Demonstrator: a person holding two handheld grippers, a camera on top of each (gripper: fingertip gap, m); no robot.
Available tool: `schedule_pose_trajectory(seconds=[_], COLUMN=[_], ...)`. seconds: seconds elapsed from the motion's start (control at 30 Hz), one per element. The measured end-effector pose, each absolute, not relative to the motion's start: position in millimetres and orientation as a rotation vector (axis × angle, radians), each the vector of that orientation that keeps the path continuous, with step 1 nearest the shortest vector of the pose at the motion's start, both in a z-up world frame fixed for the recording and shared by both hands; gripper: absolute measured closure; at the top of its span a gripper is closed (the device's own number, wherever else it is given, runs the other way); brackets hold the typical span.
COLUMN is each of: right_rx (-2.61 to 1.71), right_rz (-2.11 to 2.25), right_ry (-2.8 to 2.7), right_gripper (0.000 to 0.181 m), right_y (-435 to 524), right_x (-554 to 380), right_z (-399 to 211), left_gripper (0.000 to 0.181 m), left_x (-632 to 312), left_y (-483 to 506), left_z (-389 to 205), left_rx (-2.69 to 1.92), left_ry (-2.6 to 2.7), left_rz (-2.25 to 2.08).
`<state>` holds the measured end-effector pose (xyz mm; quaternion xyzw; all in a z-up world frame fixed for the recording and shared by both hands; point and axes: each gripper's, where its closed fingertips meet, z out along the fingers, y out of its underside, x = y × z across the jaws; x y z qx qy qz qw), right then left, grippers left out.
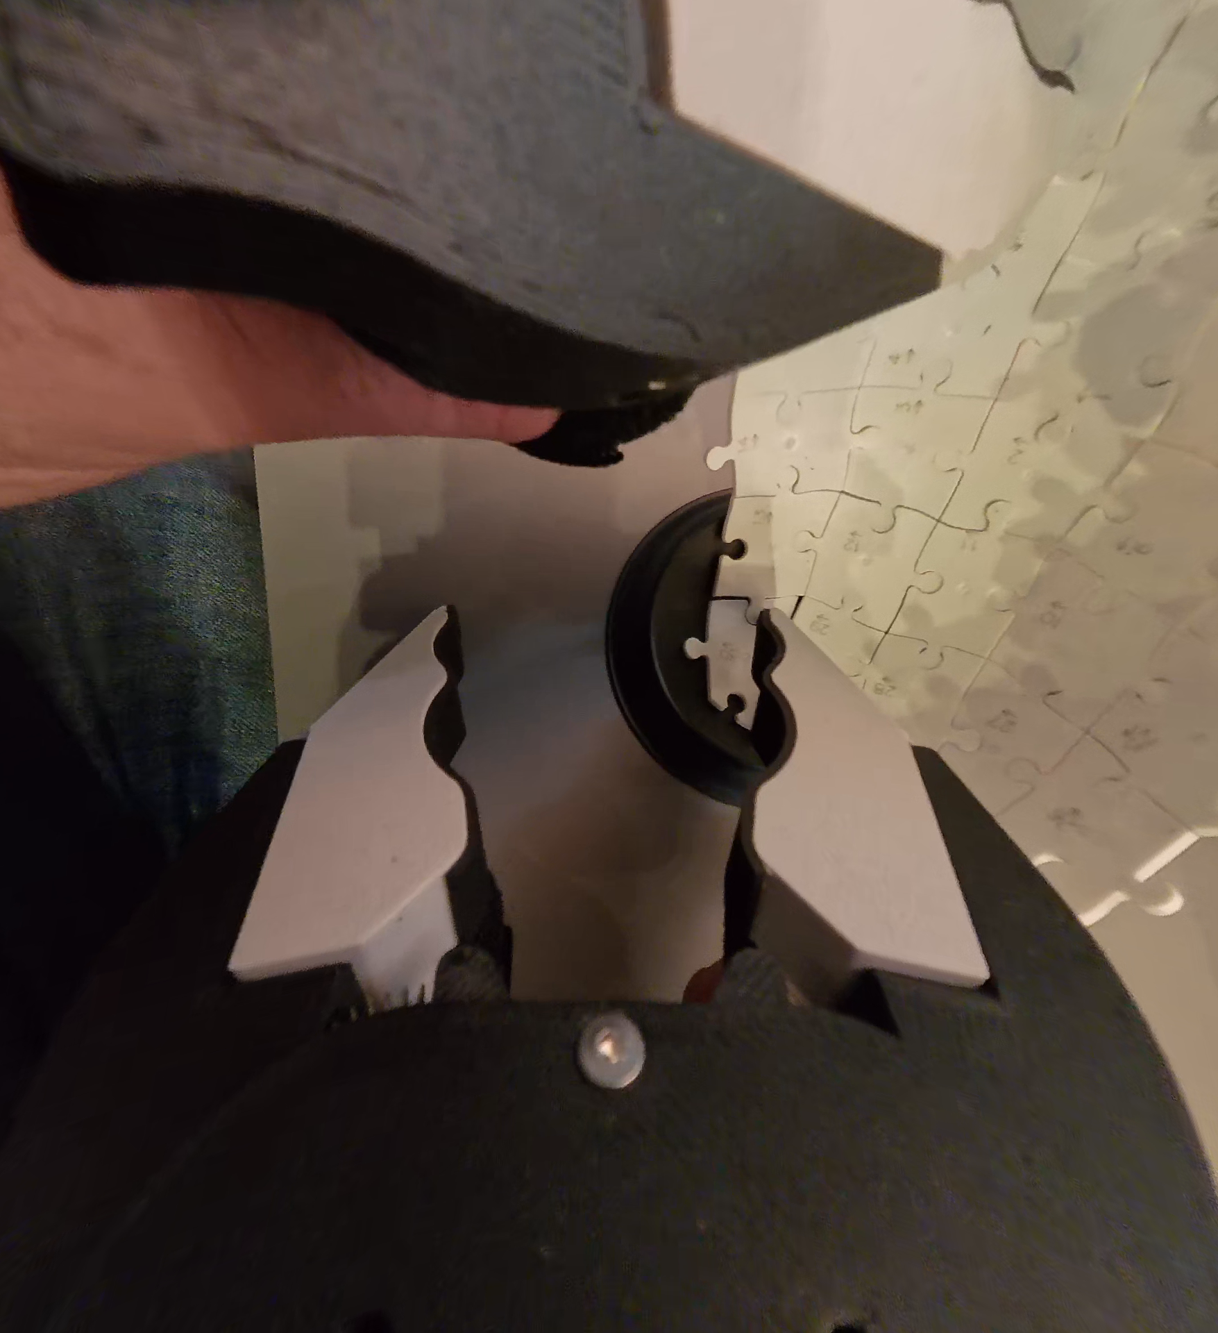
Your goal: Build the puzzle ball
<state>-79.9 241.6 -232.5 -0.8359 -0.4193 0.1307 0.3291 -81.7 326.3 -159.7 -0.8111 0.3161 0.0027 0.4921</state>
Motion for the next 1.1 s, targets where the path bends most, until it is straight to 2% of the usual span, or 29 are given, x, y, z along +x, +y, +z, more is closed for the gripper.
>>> schedule_pose_trajectory(seconds=[0.23, 0.6, 1.03, 1.1], right_rx=[-2.209, -2.232, -2.225, -2.212], right_rz=[0.342, 0.371, 0.388, 0.381], right_ry=[-1.117, -1.155, -1.103, -1.114], right_gripper=[0.102, 0.113, 0.114, 0.110], right_y=[240.2, 241.7, 242.3, 240.9], right_x=[-77.9, -72.5, -71.5, -72.5], right_z=[-233.1, -232.2, -232.9, -233.6], left_gripper=[0.174, 0.174, 0.170, 0.170], left_x=[-79.6, -82.4, -79.1, -79.5], left_y=[324.3, 322.6, 319.9, 319.4], left_z=[-159.4, -162.2, -161.5, -161.9], left_rx=[-1.976, -2.034, -2.036, -2.031], left_ry=[0.765, 0.724, 0.740, 0.736], left_rz=[-0.003, -0.059, -0.077, -0.085])
